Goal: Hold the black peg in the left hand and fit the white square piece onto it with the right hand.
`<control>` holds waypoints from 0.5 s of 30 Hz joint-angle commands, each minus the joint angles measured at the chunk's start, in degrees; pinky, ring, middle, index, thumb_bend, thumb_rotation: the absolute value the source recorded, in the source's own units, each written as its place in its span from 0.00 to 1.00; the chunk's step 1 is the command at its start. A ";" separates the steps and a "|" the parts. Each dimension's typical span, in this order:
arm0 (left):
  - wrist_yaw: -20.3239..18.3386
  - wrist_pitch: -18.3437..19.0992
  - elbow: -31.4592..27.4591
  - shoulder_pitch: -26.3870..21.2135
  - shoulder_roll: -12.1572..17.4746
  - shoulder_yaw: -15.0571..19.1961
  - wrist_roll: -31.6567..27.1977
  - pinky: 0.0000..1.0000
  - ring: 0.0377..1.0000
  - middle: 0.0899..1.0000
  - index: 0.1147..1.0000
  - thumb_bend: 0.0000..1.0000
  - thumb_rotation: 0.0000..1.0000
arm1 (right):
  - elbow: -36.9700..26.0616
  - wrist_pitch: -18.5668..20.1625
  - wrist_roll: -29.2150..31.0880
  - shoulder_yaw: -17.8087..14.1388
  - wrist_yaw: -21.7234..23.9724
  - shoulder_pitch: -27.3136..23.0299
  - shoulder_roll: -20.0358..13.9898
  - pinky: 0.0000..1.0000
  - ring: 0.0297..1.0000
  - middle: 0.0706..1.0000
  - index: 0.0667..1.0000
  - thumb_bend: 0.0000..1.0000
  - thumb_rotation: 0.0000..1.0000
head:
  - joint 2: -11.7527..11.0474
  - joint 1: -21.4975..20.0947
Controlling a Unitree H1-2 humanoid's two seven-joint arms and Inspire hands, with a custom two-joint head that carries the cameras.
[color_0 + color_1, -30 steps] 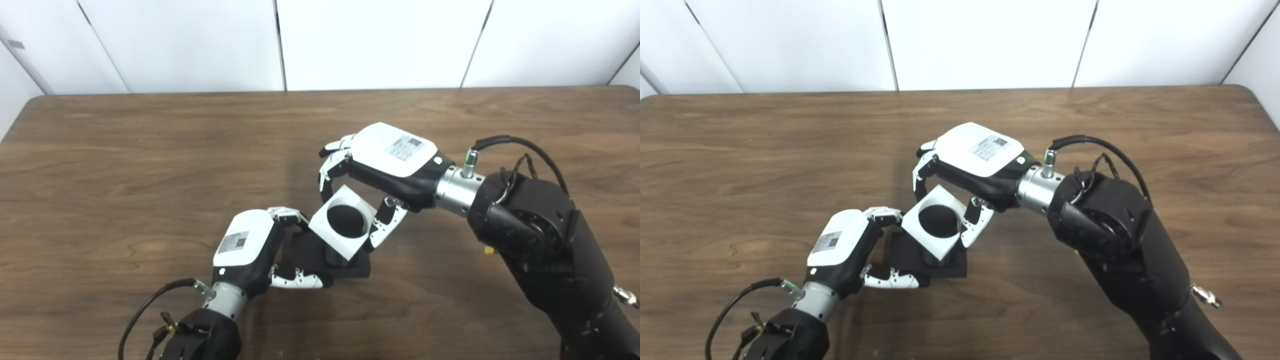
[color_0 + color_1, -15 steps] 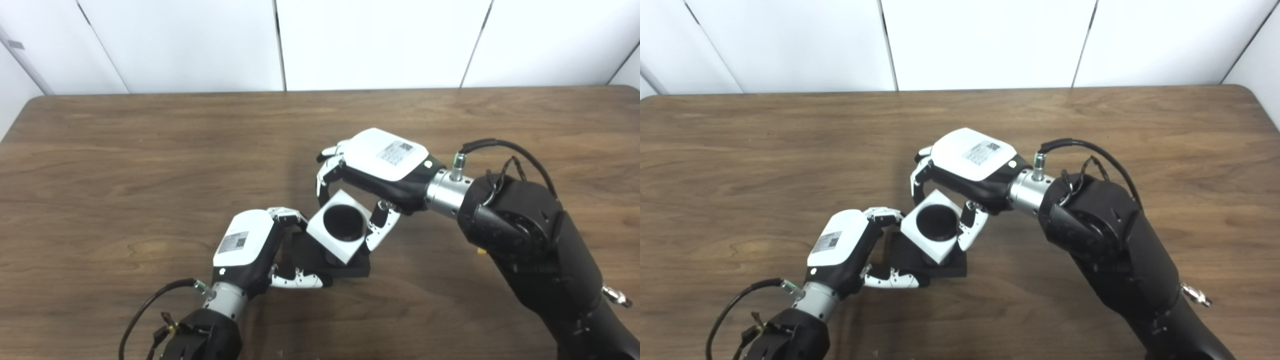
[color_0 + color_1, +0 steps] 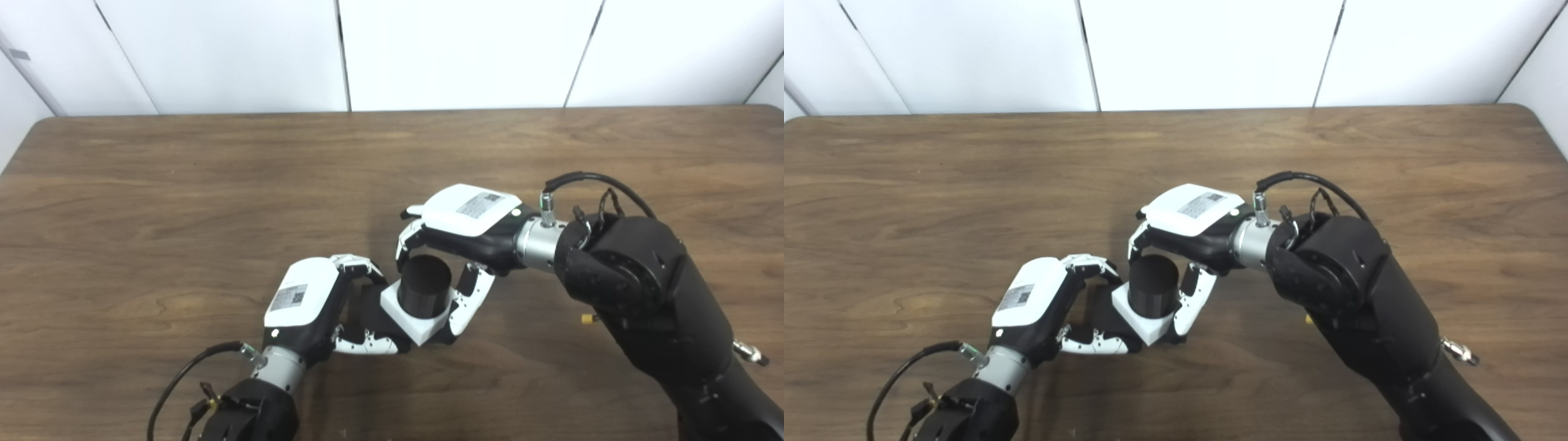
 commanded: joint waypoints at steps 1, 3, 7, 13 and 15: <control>-1.33 0.33 0.14 -0.06 -0.50 -0.63 -0.95 0.74 0.81 0.73 0.42 0.51 0.05 | -2.17 0.56 0.15 -0.95 -0.31 -2.39 0.07 0.94 0.97 0.83 0.71 1.00 0.47 | -0.06 0.20; -1.36 0.35 0.14 -0.15 -0.46 -0.61 -0.86 0.74 0.81 0.73 0.42 0.51 0.05 | -2.20 0.79 0.27 -1.29 -0.22 -2.34 0.17 0.95 0.97 0.83 0.74 1.00 0.50 | -0.09 0.27; -1.45 0.38 0.09 -0.26 -0.38 -0.58 -0.72 0.74 0.82 0.73 0.42 0.51 0.05 | -2.28 0.59 0.99 -2.22 -0.93 -2.40 0.01 0.95 0.98 0.86 0.80 1.00 0.52 | -0.22 0.23; -1.34 0.12 0.25 -0.36 -0.13 -0.49 -0.89 0.74 0.81 0.73 0.42 0.51 0.05 | -2.50 -0.30 2.20 -3.91 -2.55 -2.70 -0.21 0.95 0.98 0.88 0.90 1.00 0.54 | -0.41 0.26; -1.51 0.16 0.18 -0.38 -0.05 -0.45 -0.97 0.74 0.81 0.73 0.42 0.51 0.05 | -2.71 -0.21 2.92 -4.72 -3.08 -2.74 -0.29 0.96 0.98 0.89 0.92 1.00 0.54 | -0.41 0.26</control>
